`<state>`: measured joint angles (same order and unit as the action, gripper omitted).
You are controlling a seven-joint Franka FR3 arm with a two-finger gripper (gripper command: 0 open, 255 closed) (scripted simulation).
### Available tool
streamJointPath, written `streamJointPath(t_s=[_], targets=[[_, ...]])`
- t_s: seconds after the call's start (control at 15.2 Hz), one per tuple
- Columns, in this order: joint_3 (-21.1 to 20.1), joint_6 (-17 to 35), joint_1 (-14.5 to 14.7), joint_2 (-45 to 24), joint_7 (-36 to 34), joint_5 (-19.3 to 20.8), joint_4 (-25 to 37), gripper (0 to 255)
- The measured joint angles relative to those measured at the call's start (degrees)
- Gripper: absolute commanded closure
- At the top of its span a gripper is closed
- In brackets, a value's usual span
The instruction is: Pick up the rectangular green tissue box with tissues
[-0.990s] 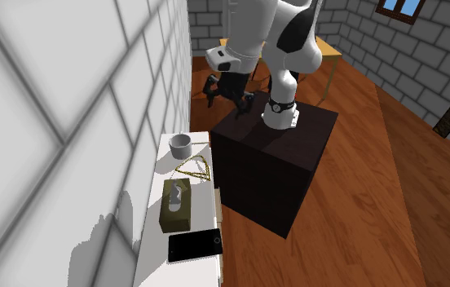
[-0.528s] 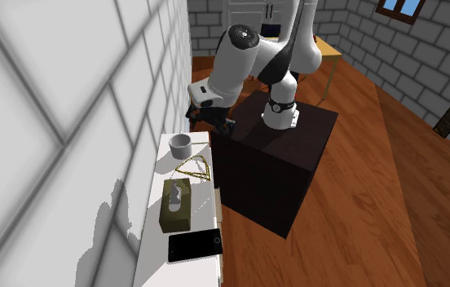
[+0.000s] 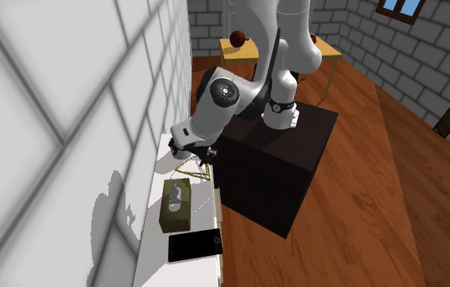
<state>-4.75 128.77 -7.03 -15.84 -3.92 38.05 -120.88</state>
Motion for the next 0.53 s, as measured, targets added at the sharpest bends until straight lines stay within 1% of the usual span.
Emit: streamJointPath(t_s=[0.2,0.4,0.53], targets=[[1.3,0.3,0.4,-6.9,-0.6,3.8,5.0,0],[2.6,-0.5,1.0,-14.0,-0.2,6.5,11.7,0],[3.2,-0.1,1.1,-16.1,-0.4,7.6,13.0,0]])
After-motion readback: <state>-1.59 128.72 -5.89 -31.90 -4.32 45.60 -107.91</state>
